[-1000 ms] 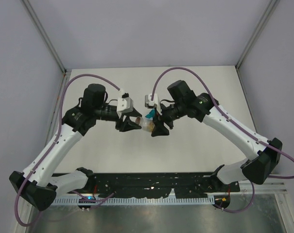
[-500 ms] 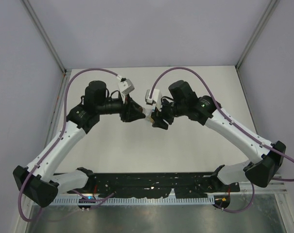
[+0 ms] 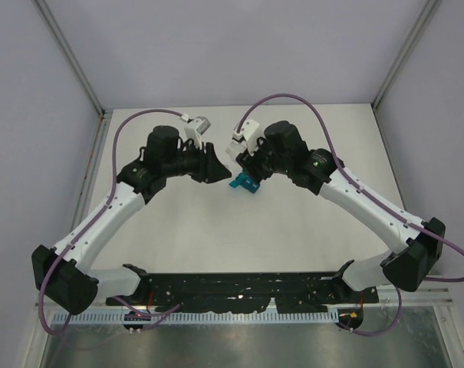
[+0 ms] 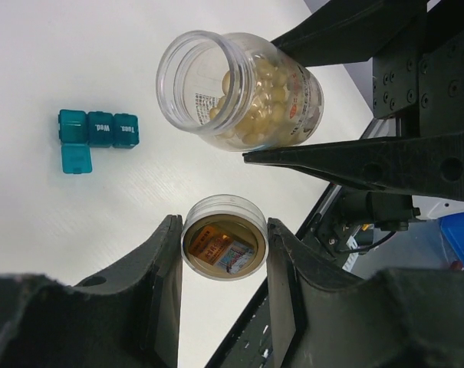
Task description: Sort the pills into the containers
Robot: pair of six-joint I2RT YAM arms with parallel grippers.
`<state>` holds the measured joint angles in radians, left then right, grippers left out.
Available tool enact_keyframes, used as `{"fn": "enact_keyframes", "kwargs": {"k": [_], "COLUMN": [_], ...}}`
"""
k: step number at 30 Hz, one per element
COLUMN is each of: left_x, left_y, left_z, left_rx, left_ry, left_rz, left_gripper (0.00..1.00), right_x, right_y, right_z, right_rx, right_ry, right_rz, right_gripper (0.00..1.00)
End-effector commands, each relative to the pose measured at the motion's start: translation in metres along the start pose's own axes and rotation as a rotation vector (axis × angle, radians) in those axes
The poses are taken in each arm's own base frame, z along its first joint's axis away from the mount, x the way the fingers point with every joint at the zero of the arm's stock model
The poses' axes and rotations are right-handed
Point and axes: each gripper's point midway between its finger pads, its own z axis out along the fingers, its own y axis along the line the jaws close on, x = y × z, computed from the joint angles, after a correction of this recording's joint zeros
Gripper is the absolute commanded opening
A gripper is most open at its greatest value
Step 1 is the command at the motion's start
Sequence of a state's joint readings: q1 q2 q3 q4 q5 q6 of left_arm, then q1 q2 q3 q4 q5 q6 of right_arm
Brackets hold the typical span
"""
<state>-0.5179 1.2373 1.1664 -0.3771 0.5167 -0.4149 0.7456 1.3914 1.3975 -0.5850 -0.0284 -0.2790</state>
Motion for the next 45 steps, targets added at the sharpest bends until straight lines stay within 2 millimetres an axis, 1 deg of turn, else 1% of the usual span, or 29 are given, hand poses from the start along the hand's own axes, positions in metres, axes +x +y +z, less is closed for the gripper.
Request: {"fn": "enact_keyframes", "kwargs": {"k": [1, 5, 7, 8, 9, 10, 11, 12, 13, 14, 16, 20, 21, 22, 24, 27, 29, 33, 34, 38, 45], "left_x": [-0.019, -0.018, -0.017, -0.016, -0.015, -0.013, -0.012, -0.011, -0.009, -0.008, -0.005, 0.002, 0.007, 0.011, 0.017, 0.028, 0.035, 0.047, 0.053, 0.067, 0.084], "left_y": [-0.014, -0.007, 0.003, 0.010, 0.018, 0.028, 0.039, 0.049, 0.060, 0.072, 0.090, 0.125, 0.136, 0.145, 0.162, 0.186, 0.199, 0.218, 0.224, 0.237, 0.255], "left_z": [-0.004, -0.007, -0.010, -0.013, -0.015, -0.017, -0.020, -0.023, -0.026, -0.029, -0.031, -0.034, -0.031, -0.029, -0.026, -0.022, -0.019, -0.015, -0.013, -0.010, -0.005], "left_rx": [0.031, 0.004, -0.037, -0.064, -0.098, -0.143, -0.190, -0.233, -0.279, -0.324, -0.391, -0.506, -0.529, -0.548, -0.581, -0.626, -0.644, -0.676, -0.685, -0.701, -0.724], "left_ry": [-0.048, -0.064, -0.068, -0.068, -0.069, -0.067, -0.068, -0.071, -0.073, -0.073, -0.062, -0.006, 0.021, 0.044, 0.084, 0.142, 0.173, 0.226, 0.252, 0.309, 0.371], "left_rz": [0.018, 0.080, 0.111, 0.129, 0.148, 0.158, 0.171, 0.182, 0.194, 0.211, 0.229, 0.206, 0.187, 0.172, 0.141, 0.077, 0.041, -0.002, -0.013, -0.056, -0.118], "left_gripper": [0.00, 0.00, 0.00, 0.00, 0.00, 0.00, 0.00, 0.00, 0.00, 0.00, 0.04, 0.08, 0.09, 0.10, 0.13, 0.23, 0.29, 0.38, 0.39, 0.42, 0.50], "right_x": [-0.031, -0.026, -0.020, -0.020, -0.017, -0.018, -0.014, -0.015, -0.010, -0.010, -0.008, -0.007, -0.007, -0.008, -0.007, -0.003, 0.001, 0.010, 0.013, 0.023, 0.035], "right_y": [-0.003, -0.004, -0.004, -0.004, -0.005, -0.005, -0.005, -0.005, -0.003, -0.002, 0.001, 0.015, 0.020, 0.021, 0.027, 0.034, 0.036, 0.039, 0.040, 0.041, 0.040], "right_z": [-0.004, -0.007, -0.008, -0.010, -0.011, -0.015, -0.015, -0.020, -0.019, -0.023, -0.027, -0.036, -0.038, -0.041, -0.046, -0.051, -0.053, -0.052, -0.051, -0.047, -0.043], "right_rx": [0.018, 0.026, 0.026, 0.025, 0.026, 0.021, 0.019, 0.013, 0.005, -0.009, -0.034, -0.108, -0.131, -0.136, -0.159, -0.187, -0.194, -0.201, -0.206, -0.207, -0.212], "right_ry": [-0.100, -0.103, -0.095, -0.102, -0.100, -0.111, -0.110, -0.124, -0.122, -0.137, -0.160, -0.221, -0.239, -0.254, -0.275, -0.295, -0.301, -0.298, -0.298, -0.293, -0.283], "right_rz": [0.019, 0.009, 0.007, 0.008, 0.009, 0.007, 0.011, 0.009, 0.011, 0.006, 0.006, -0.020, -0.029, -0.037, -0.054, -0.078, -0.092, -0.108, -0.109, -0.101, -0.086], "right_gripper": [0.06, 0.06, 0.06, 0.05, 0.05, 0.06, 0.05, 0.06, 0.05, 0.06, 0.05, 0.05, 0.06, 0.05, 0.05, 0.05, 0.05, 0.05, 0.05, 0.06, 0.05]}}
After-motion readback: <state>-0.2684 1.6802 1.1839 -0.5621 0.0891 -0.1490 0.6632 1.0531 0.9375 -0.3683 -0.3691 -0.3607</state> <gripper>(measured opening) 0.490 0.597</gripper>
